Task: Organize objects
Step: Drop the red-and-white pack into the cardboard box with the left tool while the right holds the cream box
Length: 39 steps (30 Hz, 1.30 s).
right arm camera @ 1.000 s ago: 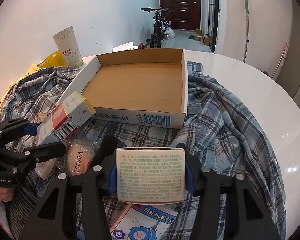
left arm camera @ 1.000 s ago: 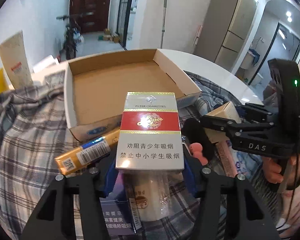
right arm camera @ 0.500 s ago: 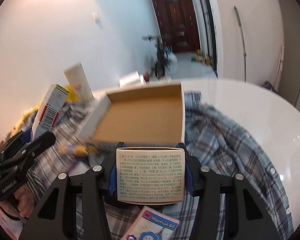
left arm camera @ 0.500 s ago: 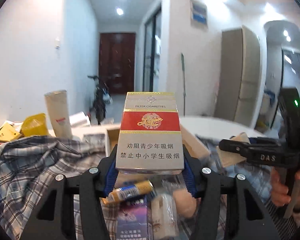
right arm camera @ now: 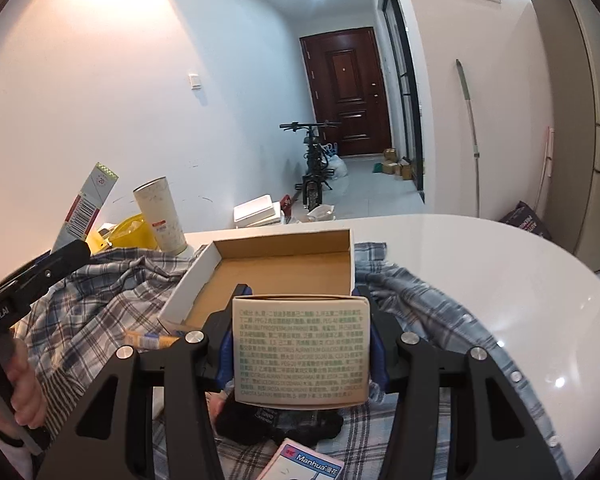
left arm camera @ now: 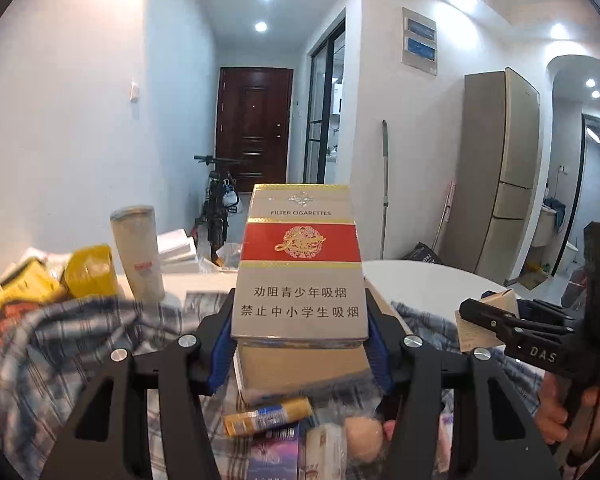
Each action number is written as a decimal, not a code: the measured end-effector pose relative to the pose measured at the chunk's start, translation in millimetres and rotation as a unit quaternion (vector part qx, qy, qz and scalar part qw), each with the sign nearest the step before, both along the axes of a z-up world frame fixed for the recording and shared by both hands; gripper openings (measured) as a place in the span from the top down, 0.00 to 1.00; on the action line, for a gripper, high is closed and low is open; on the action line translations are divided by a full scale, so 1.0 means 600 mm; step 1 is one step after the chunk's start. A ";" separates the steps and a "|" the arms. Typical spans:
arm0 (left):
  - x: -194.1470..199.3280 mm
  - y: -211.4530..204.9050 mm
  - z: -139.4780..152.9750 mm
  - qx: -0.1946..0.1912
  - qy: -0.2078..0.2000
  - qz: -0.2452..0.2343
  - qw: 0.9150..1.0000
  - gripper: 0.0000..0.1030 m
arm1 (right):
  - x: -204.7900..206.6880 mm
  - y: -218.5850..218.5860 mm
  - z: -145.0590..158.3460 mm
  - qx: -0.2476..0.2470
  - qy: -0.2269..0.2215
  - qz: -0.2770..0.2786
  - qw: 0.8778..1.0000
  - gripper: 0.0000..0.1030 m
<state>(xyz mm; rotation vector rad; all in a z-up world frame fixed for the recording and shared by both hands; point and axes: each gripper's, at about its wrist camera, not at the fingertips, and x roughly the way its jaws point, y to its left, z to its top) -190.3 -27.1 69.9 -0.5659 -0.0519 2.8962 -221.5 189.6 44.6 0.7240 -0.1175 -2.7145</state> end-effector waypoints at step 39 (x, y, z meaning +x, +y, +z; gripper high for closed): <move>-0.270 0.051 -0.137 -0.058 -0.225 0.059 0.971 0.44 | -0.225 0.000 0.047 -0.002 -0.075 -0.060 0.995 0.51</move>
